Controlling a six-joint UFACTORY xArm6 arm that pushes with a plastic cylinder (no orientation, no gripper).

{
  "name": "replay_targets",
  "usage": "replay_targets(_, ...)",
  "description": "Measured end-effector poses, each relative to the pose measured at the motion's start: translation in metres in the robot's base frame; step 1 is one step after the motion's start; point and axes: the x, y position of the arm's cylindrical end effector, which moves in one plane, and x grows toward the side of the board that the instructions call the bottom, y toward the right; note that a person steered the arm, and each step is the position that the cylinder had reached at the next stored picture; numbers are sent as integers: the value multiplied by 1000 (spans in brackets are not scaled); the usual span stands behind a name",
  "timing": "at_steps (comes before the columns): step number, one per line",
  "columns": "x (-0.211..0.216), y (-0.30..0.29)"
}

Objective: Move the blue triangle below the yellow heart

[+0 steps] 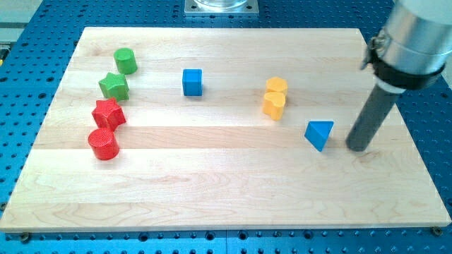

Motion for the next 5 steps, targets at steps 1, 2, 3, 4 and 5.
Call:
replay_targets(1,1,-39)
replay_targets(2,-2,-67)
replay_targets(3,-2,-78)
replay_targets(4,-18,-45)
replay_targets(5,-28,-47)
